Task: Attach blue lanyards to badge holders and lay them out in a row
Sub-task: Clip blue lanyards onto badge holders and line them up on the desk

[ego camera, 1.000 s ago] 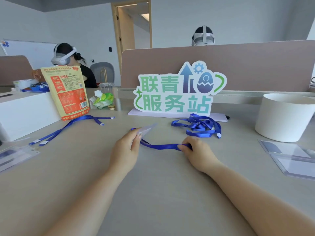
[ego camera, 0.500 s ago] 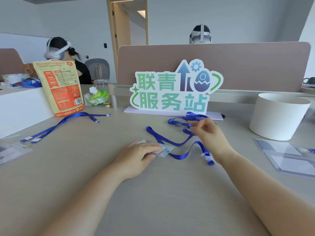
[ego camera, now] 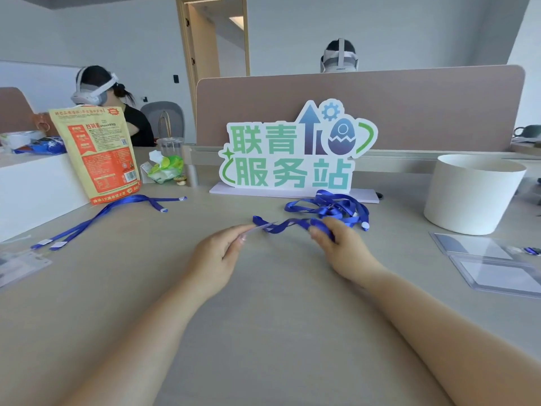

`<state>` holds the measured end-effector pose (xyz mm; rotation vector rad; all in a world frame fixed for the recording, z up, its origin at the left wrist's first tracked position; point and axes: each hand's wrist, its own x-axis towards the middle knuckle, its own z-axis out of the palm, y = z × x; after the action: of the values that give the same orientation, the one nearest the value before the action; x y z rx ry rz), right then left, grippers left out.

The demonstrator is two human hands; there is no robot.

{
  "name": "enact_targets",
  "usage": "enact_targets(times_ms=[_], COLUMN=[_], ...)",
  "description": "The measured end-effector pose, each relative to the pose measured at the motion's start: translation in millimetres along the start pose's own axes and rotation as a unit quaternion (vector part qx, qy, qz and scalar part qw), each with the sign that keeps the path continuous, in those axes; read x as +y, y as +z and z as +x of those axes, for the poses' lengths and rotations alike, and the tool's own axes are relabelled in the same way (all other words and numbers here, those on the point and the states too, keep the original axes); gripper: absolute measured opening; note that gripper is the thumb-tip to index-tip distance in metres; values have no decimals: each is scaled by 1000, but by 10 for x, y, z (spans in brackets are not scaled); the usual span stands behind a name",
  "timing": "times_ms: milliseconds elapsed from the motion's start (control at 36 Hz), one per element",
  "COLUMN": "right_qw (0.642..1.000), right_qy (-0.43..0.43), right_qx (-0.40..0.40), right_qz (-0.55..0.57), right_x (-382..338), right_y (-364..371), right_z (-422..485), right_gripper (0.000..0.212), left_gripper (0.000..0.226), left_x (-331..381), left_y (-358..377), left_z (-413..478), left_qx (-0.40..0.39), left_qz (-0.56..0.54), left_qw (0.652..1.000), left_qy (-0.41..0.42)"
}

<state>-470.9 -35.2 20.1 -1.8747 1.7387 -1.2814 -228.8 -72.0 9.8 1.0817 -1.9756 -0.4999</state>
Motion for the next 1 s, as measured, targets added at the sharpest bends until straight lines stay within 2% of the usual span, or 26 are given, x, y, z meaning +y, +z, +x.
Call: enact_targets(times_ms=[83,194,278,333,389,444,472,528,667,722,806,861,944,1000], right_qw=[988,959,935,930,959,992,997,993,978,966,959,967,974,970], right_qy=[32,60,39,37,45,57,63,77,31,19,-23,-42,-50,-66], right_qx=[84,49,38,43,43,10,-21,-83,-166,-196,-159,-130,-128,-114], right_qz=[126,273,351,362,277,109,36,-39,-123,-167,-232,-215,-179,-204], right_x=[-152,-252,-249,-230,-129,12,85,203,269,270,338,376,369,345], right_y=[-159,-400,-489,-486,-455,-425,-411,-387,-337,-361,-366,-358,-370,-395], right_z=[59,138,153,150,132,97,77,38,-33,-145,-288,-311,-303,-322], right_gripper=[28,34,22,14,8,14,20,25,30,46,62,58,30,20], left_gripper=[30,42,35,33,36,38,37,36,36,37,40,41,41,40], left_x=[-30,-19,15,32,50,69,79,98,93,94,134,172,222,251], left_y=[4,9,47,81,109,133,145,181,306,348,384,402,436,453], left_z=[9,2,7,10,7,5,7,8,-6,-6,4,6,8,7], left_qx=[3,-6,-11,-18,-46,-80,-93,-114,-154,-163,-170,-173,-176,-173], left_qz=[-5,4,4,-4,-11,-5,3,21,84,122,157,175,192,192], left_qw=[1000,1000,1000,1000,999,997,995,992,980,974,969,965,960,962], left_qy=[-1,3,5,8,6,11,20,43,91,99,89,90,98,90])
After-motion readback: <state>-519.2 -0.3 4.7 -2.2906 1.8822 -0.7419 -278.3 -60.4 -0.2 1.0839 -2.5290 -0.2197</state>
